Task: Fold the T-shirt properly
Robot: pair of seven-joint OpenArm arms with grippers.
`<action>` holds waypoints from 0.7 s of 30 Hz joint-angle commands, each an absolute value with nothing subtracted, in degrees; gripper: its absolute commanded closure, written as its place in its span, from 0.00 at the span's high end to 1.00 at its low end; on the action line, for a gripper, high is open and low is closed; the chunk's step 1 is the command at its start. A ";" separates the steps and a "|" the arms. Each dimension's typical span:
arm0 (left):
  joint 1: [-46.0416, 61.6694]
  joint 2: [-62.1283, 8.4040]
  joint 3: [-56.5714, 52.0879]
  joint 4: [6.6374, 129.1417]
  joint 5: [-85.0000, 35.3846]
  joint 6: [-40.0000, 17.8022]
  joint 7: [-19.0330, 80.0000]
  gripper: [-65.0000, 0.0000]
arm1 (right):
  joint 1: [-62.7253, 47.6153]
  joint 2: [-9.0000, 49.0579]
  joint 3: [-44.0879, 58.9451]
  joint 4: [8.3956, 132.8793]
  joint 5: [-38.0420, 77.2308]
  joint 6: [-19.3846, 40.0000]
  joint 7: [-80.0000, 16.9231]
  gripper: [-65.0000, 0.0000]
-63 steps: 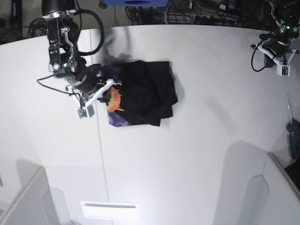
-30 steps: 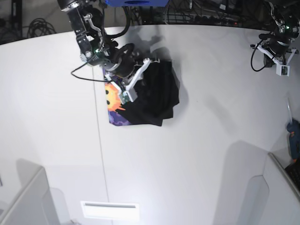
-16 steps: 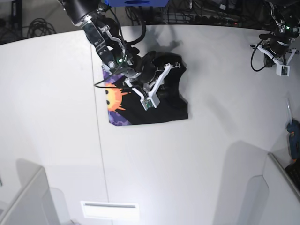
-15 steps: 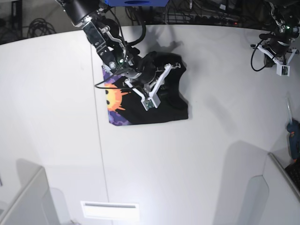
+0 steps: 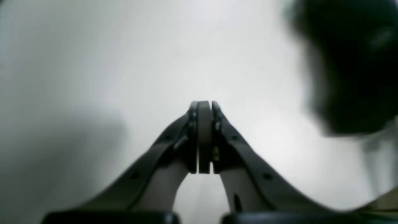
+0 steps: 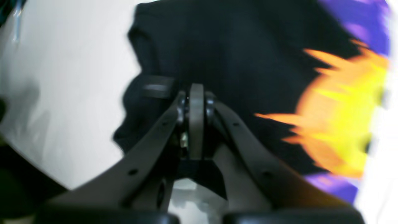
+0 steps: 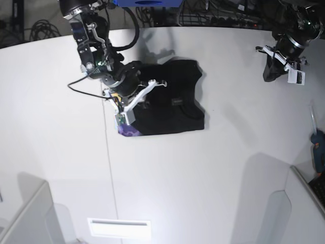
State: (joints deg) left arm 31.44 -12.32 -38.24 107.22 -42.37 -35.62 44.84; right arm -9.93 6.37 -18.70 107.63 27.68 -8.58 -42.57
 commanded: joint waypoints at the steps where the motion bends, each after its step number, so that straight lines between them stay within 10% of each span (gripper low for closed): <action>1: 30.81 -13.14 -37.93 108.26 -46.37 -35.65 46.20 0.00 | -9.89 7.34 -18.07 108.97 28.26 -8.04 -41.63 0.00; 5: 26.24 -12.70 -35.91 106.68 -57.27 -35.74 52.79 0.51 | -10.86 8.84 -17.89 108.97 28.35 -8.04 -41.63 0.00; 9: 23.08 -12.62 -31.16 105.36 -62.02 -35.74 53.49 0.81 | -12.09 9.19 -17.98 109.05 28.35 -8.04 -41.54 0.00; 21: 14.73 -7.69 -16.66 93.76 -60.79 -33.10 53.32 0.85 | -18.24 14.81 -15.43 112.75 28.35 -8.04 -32.92 0.00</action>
State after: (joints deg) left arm 15.33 -7.29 -16.40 92.53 -58.76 -32.62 54.48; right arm -18.79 14.52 -15.79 111.48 28.47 -8.14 -34.52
